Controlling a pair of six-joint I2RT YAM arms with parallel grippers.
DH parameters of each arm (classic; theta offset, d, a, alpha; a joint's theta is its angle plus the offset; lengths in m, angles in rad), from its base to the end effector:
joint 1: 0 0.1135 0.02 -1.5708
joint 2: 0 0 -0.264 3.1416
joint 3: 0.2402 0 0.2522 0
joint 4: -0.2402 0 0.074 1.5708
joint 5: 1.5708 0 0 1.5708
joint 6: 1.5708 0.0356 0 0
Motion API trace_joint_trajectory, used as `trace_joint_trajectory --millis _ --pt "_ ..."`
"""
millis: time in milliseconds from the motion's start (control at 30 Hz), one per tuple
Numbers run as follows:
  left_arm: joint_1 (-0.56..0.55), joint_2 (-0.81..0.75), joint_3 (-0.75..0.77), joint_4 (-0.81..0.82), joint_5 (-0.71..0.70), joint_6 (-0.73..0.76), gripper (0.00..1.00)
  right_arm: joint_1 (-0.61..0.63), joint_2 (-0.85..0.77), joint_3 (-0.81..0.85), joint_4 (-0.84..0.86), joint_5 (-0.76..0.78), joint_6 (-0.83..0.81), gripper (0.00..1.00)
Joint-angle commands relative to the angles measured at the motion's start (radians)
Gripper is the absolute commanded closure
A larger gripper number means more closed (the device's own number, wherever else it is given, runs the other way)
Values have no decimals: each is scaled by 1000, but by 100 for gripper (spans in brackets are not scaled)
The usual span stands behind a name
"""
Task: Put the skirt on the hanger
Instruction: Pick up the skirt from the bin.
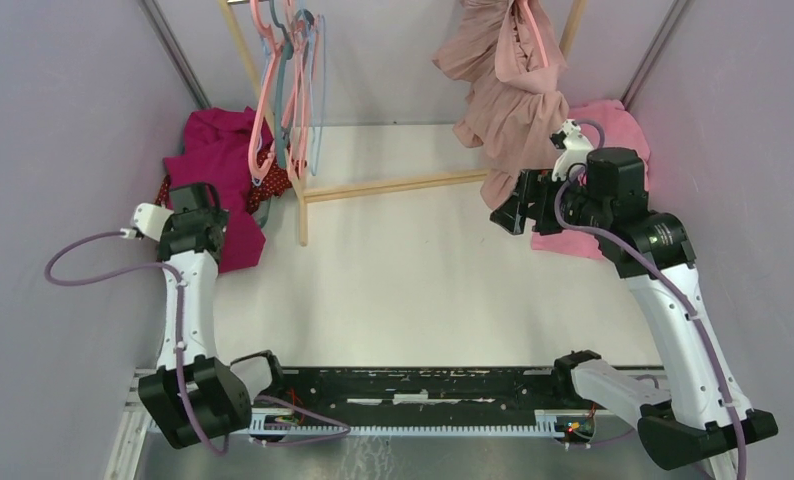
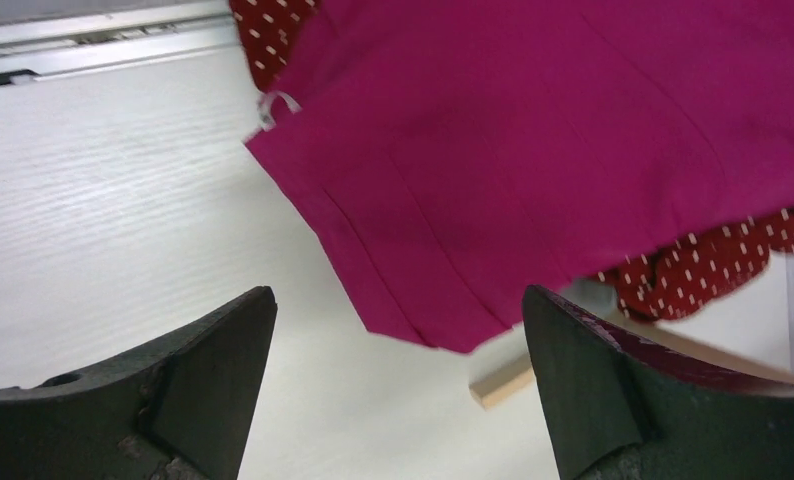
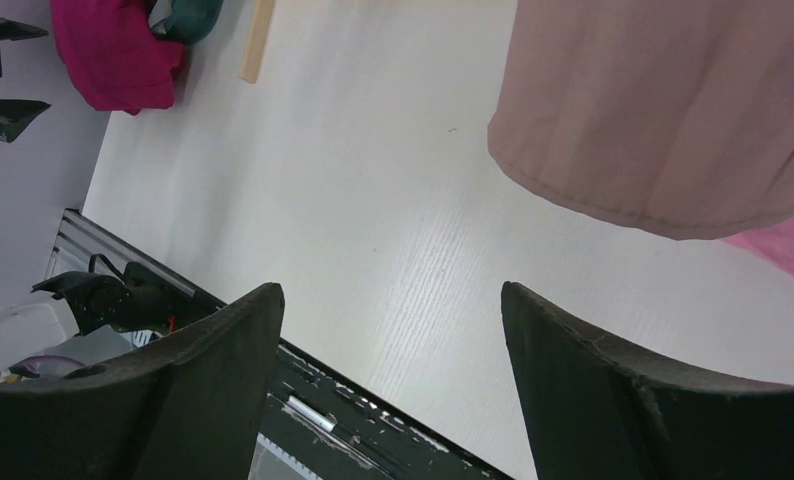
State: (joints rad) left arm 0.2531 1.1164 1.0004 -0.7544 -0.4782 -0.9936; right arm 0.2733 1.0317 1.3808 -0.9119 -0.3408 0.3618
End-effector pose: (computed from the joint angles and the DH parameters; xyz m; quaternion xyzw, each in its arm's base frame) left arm 0.2113 0.0716 0.3012 -0.5987 0.6935 0.0868 0.3912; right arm 0.1750 0.0614 0.4228 -0.0436 0.8658 0.2897 0.4058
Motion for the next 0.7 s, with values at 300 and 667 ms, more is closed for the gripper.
trace_joint_trajectory --millis 300,667 --pt "327 31 -139 248 184 184 1 143 77 107 -27 127 -13 16" --pt "417 145 -200 461 365 235 1 205 124 113 -18 172 -16 16"
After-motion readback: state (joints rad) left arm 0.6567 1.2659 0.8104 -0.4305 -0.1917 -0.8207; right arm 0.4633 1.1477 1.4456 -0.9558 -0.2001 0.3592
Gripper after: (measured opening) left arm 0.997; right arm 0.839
